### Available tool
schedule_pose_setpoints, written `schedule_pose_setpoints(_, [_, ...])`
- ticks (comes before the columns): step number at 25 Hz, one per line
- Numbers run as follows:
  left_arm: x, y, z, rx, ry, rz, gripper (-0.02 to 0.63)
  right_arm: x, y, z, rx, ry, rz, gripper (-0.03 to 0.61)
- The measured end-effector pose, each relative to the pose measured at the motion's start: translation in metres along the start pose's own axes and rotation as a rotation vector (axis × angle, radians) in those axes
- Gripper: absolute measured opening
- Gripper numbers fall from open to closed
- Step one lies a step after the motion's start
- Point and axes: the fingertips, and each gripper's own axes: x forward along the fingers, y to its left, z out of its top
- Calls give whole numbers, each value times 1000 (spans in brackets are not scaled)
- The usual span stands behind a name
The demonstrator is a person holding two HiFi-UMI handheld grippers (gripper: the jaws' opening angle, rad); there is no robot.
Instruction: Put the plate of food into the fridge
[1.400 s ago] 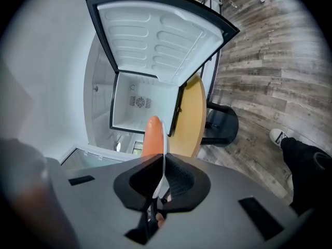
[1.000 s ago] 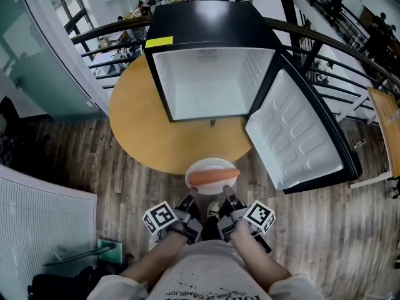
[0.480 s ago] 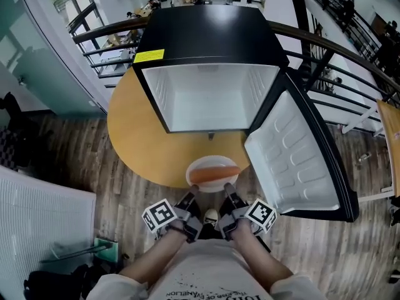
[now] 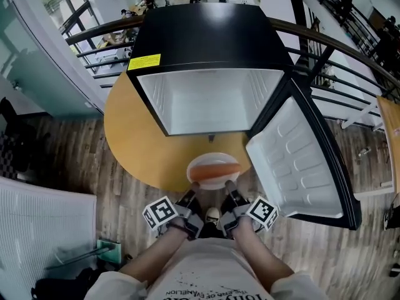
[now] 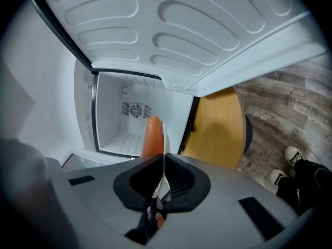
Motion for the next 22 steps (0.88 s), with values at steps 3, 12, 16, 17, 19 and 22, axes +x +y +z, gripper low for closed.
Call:
schedule_pose_setpoints(3, [3,3,9,-2,11,4,32,9,0,-3,6,-6,-7,32])
schedule_pose_setpoints(12, [22,6,34,-25,34,-6,32,36,0,4,3,-30,-16,32])
schedule_pose_setpoints(16, [33,8,46,-30,37,-16,32,51,2,9,5,-36,-9,32])
schedule_pose_setpoints(17, [35,9,49,-29,37,-17,32,55,2,9,6,-38,-8,32])
schedule_pose_setpoints(19, [40,12,55,-31,36,-16,32,63,1,10,6,-40,-8,32])
schedule_pose_setpoints(22, [48,19,64,-42,38,-14,32,75,-3,12,5,-42,-23,34])
